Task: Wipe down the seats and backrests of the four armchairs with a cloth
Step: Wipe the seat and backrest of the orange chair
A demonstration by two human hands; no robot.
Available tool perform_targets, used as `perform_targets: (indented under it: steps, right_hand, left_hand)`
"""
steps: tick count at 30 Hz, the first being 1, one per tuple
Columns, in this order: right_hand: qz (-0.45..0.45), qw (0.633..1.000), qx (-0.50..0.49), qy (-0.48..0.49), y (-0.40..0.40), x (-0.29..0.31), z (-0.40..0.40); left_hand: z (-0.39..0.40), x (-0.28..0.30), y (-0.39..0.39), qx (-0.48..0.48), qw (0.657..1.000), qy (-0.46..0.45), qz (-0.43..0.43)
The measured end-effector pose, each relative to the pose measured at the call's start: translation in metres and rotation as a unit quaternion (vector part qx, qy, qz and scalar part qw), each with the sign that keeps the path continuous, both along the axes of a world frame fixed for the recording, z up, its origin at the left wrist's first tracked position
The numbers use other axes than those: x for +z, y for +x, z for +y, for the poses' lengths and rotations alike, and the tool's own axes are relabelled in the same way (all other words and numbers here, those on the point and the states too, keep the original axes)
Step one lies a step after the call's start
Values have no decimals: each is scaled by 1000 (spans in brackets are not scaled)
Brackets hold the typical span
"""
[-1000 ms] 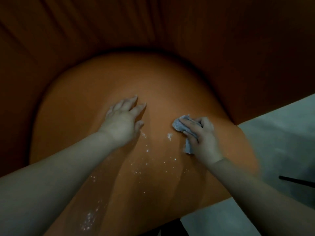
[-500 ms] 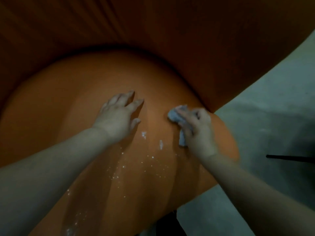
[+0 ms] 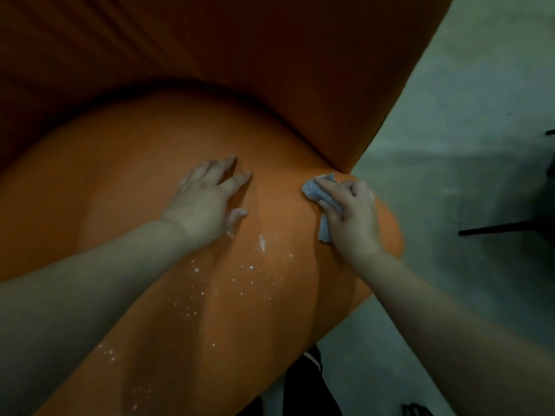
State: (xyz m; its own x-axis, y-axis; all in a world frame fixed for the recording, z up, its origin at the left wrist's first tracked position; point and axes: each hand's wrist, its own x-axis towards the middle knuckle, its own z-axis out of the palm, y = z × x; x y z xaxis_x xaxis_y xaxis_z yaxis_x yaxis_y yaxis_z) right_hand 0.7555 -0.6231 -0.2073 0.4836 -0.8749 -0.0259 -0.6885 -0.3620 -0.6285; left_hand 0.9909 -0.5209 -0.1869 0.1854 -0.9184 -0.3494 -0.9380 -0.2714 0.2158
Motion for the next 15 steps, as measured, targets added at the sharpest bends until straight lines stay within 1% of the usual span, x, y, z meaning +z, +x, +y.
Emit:
perform_targets:
  steps: [2,6,8,10,13,15]
  right_hand:
    - [-1,1000,3,8,-4,-4,9]
    - [-41,994,100,11,-12,-5,75]
    - [-46,992,112,18,-14,-2,74]
    - [-47,997,69,8,-16,-1,47]
    - [-5,999,-50,-18,-27,-6,3]
    - [12,996,-93,-5,-32,-10,8]
  left_hand:
    - [0,-2,0,-3,1000,-1,-4]
    - [1,-1,1,0,1000,2,-7]
    - [-1,0,1,-1,1000,4,-11]
    - [-1,1,2,-4,1000,3,-15]
    - [3,0,7,1,1000,-1,-17]
    - [7,0,11,9,1000,-2,-16]
